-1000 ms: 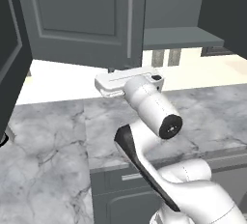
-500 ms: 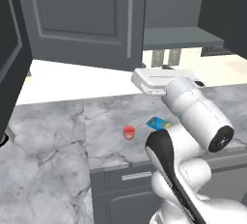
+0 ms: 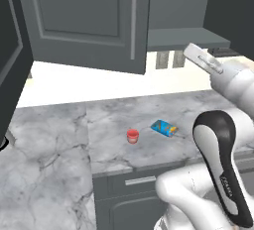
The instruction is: Pick the pan from the cabinet and place it on the stove. Then turn on the stove burner for the pan.
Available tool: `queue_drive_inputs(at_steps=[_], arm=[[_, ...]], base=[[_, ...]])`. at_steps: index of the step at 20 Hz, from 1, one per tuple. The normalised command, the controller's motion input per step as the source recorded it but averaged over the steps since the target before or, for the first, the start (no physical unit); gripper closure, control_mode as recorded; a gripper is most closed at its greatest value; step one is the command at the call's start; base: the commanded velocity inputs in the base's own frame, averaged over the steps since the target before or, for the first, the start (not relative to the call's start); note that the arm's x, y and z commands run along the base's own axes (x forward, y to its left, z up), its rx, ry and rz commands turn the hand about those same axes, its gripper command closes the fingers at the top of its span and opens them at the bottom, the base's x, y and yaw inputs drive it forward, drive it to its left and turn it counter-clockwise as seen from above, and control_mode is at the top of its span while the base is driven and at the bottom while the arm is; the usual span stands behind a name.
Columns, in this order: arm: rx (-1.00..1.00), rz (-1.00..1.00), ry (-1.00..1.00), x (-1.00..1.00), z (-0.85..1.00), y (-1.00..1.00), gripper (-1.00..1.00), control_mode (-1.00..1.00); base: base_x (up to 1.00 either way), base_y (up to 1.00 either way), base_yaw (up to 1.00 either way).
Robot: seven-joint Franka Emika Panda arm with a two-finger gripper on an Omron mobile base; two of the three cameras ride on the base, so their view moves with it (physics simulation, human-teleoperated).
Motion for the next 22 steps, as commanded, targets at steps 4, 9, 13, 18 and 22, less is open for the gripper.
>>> queue_drive_inputs(at_steps=[4,9,13,18,22], arm=[[0.3,0.16,0.25,0.32,0.0,-0.43,-1.0,-1.0],[0.27,0.16,0.28,0.58,0.0,-0.25,-1.0,-1.0],[0.23,0.21,0.32,0.59,-0.02,-0.07,-1.0,-1.0],[0.21,0.23,0.24,0.23,-0.17,0.0,-1.0,-1.0],[0.21,0.14,0.21,0.28,-0.17,0.02,-1.0,-1.0]], base=[[0.0,0.0,0.0],[0.0,0.0,0.0],[0.0,0.0,0.0],[0.0,0.0,0.0],[0.0,0.0,0.0]])
